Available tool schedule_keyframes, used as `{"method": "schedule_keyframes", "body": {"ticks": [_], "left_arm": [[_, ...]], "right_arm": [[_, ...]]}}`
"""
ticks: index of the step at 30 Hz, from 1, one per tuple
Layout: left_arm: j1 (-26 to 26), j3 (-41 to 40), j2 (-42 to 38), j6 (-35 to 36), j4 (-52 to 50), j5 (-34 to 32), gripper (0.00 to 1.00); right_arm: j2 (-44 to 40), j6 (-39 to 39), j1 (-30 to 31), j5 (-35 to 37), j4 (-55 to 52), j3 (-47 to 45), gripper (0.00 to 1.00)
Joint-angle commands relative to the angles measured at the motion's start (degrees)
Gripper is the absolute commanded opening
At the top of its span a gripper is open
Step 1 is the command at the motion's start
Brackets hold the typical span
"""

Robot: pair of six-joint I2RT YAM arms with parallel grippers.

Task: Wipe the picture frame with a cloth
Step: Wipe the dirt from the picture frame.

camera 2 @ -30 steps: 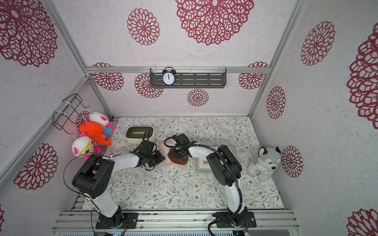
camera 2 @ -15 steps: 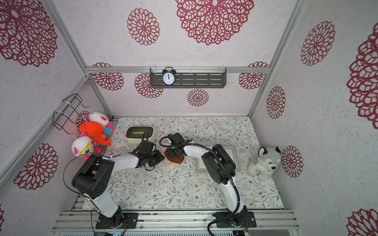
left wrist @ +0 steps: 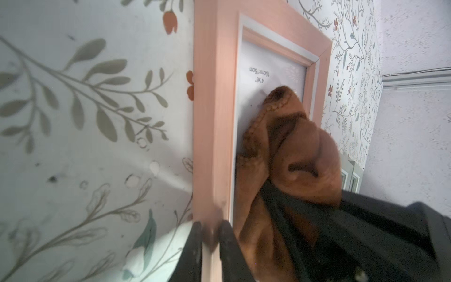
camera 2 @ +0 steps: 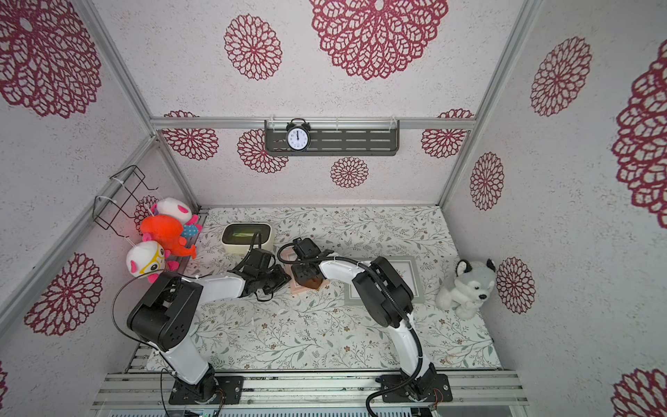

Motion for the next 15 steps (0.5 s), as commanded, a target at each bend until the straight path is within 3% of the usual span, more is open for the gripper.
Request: {"method": "schedule_keyframes", "body": {"ticks": [1,7,10,15], "left_arm": [[-0.8,-3.2,4.4,-0.6,-8.7,-2.4,0.15],[-0.8,-2.8,5.2,-0.6,-9.0,-2.4,0.15],[-0.8,-3.1,5.1,-0.6,-9.0,-2.5,0.15],[-1.0,-3.6,5.2,-0.6,-9.0,-2.2,0.15]], "right_arm": [[1.7,0.1,-3.4,6.4,-6.7,-2.1,0.0],[1.7,-0.7,5.2,-6.3,-3.1,-2.5,0.0],[3.9,2.3,1.6,-3.1,-4.2,0.7,0.0],[8.8,4.8,-6.0,8.4,-10.1,6.8,0.0]]}}
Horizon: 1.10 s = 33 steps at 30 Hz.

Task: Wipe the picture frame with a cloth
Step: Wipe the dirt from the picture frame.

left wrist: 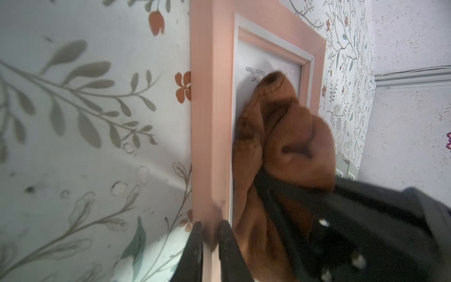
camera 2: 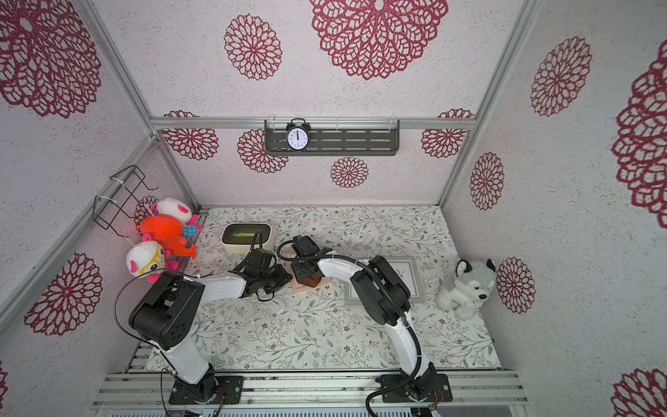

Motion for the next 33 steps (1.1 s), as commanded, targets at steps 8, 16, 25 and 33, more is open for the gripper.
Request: {"method": "schedule_keyframes", "body": {"ticks": [8,16,25,33], "left_arm": [[-0.7,-3.2,5.4,-0.5,-10.6,-2.4,0.14],[-0.8,-3.6,5.4,-0.6,-10.2,-2.3,0.14],[-0.8,-2.9,5.9,-0.5,-10.7,-2.3,0.14],[-0.8,-3.4,5.9,-0.5,-10.2,-2.2,0.13]], "right_arm": [[0.9,-0.2,5.5,-1.1,-4.2,-4.1,0.0],[7.1,2.4,-5.4,11.3,-12.2,4.7,0.0],[5.5,0.7,4.7,2.5,-9.8,3.5,0.0],[9.0,1.1,-4.1,16.2,-14.3,7.4,0.0]]}}
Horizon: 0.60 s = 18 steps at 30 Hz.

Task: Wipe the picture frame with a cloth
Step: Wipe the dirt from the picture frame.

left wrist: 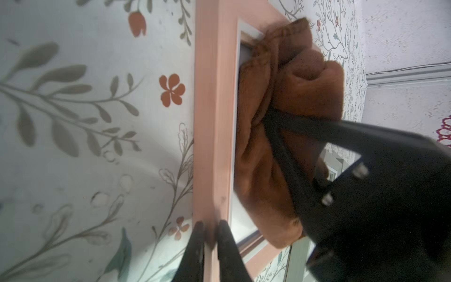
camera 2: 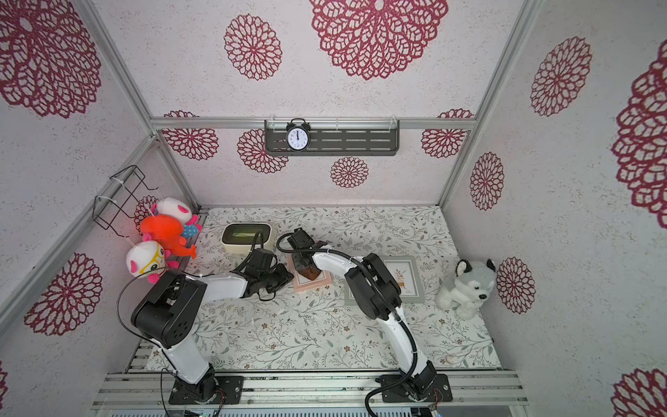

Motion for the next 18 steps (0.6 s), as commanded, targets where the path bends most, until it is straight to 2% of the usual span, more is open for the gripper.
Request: {"method": "schedule_keyframes", "body": {"ticks": [1,5,7,9,11,14,16,18], "left_arm": [[-0.5,-3.4,5.0,-0.4,-12.5,-2.7,0.13],[-0.5,-3.3,5.4,-0.5,-12.5,-2.7,0.13],[-0.5,-3.2,5.6,-0.5,-12.5,-2.7,0.13],[-0.5,-3.3,5.5,-0.4,-12.5,-2.7,0.13],[-0.5,-3.5,5.5,-0.4,-12.5,-2.7,0.13],[-0.6,-3.7,5.4,-0.5,-12.3,-2.5,0.13],[-0.6,-3.7,5.3,-0.5,-12.2,-2.4,0.13],[-0.6,-3.5,5.5,-0.5,-12.2,-2.4,0.13]], "right_arm": [[3.2,-0.7,-3.3,5.3,-8.7,-2.6,0.0],[-1.6,-1.7,4.1,-7.5,-3.9,-10.0,0.0],[-3.1,-1.4,5.8,-11.1,-1.9,-11.8,0.0],[-2.7,-1.3,4.5,-8.7,-2.7,-10.4,0.0],[0.3,0.3,0.5,-3.2,-5.8,-5.8,0.0],[3.8,1.7,-4.7,0.9,-8.7,-1.1,0.0],[2.6,0.9,-4.5,0.0,-8.7,-2.7,0.0],[-1.5,0.6,-1.9,-3.8,-5.5,-9.3,0.0]]}}
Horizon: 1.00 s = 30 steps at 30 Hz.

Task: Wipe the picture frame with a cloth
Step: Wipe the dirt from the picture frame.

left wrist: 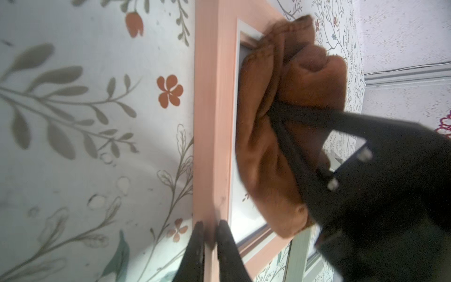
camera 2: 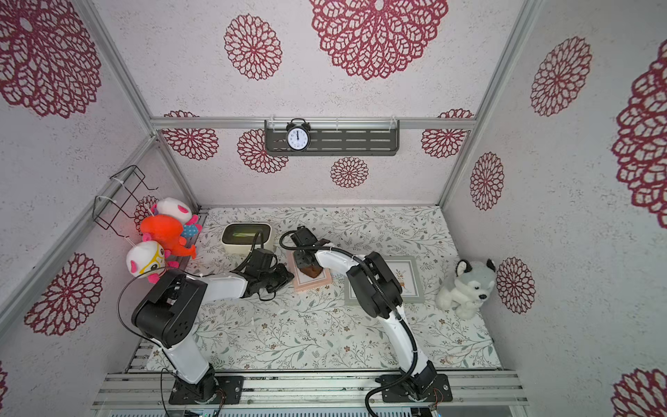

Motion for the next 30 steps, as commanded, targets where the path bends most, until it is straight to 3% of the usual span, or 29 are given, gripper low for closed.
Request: {"method": "schedule_keyframes", "body": {"ticks": [1,5,11,13,16,20,24,28,30], "left_arm": [[-0.7,-3.4,5.3,-0.5,-12.9,-2.6,0.13],[-0.7,-3.0,5.3,-0.4,-13.1,-2.5,0.13],[-0.8,-2.6,5.4,-0.2,-13.6,-2.7,0.12],[-0.8,-2.8,5.3,-0.3,-13.6,-2.7,0.12],[-0.8,-2.8,5.2,-0.2,-13.4,-2.7,0.12],[-0.9,-2.6,5.2,-0.1,-13.4,-2.4,0.12],[-0.9,-1.9,5.1,0.1,-14.0,-2.7,0.12],[-0.9,-1.7,5.3,0.2,-14.0,-2.8,0.12],[-0.9,-1.8,5.3,0.2,-14.0,-2.8,0.12]], "right_arm": [[-2.7,0.8,1.9,-1.9,-5.6,-10.4,0.0],[-7.3,2.7,5.2,-6.1,-2.0,-16.3,0.0],[3.4,3.2,-2.0,-1.9,-8.1,1.6,0.0],[4.8,3.3,-2.9,0.2,-9.7,3.9,0.0],[1.0,3.6,-2.9,2.0,-8.2,-3.1,0.0],[-6.7,3.4,1.1,-2.8,-5.1,-14.2,0.0],[-5.0,3.2,4.0,-9.1,-4.0,-10.3,0.0],[1.2,4.1,-0.8,-2.3,-7.7,-0.7,0.0],[2.0,3.4,-2.4,3.0,-9.1,0.0,0.0]]}}
